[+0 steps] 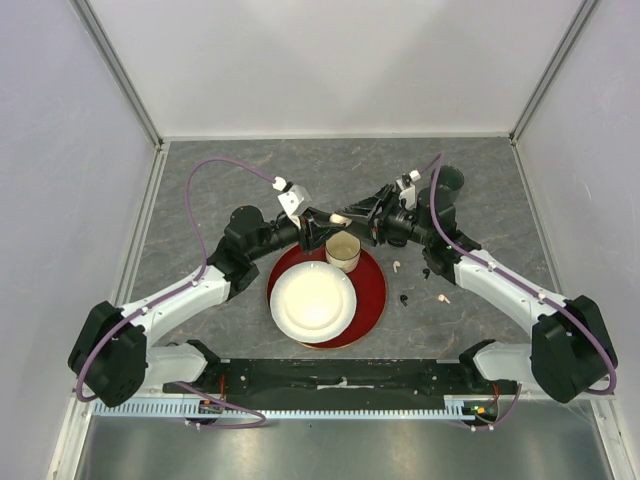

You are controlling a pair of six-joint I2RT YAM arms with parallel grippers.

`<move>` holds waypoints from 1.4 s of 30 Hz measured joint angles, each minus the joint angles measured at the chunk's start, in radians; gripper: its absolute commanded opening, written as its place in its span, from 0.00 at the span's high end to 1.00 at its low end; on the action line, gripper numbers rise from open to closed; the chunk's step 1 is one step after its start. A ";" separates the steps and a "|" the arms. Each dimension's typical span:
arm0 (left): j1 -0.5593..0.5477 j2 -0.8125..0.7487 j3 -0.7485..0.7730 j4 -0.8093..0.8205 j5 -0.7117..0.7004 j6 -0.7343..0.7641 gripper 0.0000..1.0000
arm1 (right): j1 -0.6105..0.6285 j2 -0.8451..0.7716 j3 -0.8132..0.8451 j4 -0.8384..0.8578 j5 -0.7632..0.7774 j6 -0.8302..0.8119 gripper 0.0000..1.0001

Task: Insert the wireless bluetooth earbuds into the charging case
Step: Adjust the charging case.

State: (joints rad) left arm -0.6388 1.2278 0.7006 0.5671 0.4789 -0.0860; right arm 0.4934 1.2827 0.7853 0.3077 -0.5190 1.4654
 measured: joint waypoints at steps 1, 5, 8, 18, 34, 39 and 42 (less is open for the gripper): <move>0.000 0.000 0.000 0.001 0.001 0.000 0.98 | 0.000 -0.001 -0.002 0.002 0.000 0.003 0.53; 0.000 0.000 0.000 0.003 0.000 0.000 0.97 | 0.000 -0.007 -0.008 0.008 0.001 0.011 0.54; 0.000 0.000 0.000 0.007 -0.002 -0.002 0.92 | 0.000 -0.011 -0.011 0.011 0.001 0.018 0.64; 0.000 0.000 0.000 0.010 -0.005 -0.023 0.61 | 0.000 -0.012 -0.037 0.052 0.002 0.062 0.82; 0.003 0.050 -0.055 0.233 -0.034 -0.111 0.53 | 0.000 -0.012 -0.077 0.148 0.003 0.156 0.85; 0.002 0.088 -0.099 0.378 -0.032 -0.132 0.55 | -0.001 -0.012 -0.087 0.183 0.005 0.189 0.85; 0.002 0.109 -0.125 0.445 -0.033 -0.139 0.57 | -0.001 -0.012 -0.091 0.204 0.006 0.202 0.85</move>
State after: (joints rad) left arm -0.6373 1.3373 0.5758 1.0122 0.4458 -0.2249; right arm 0.4927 1.2709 0.6945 0.5121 -0.5125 1.6676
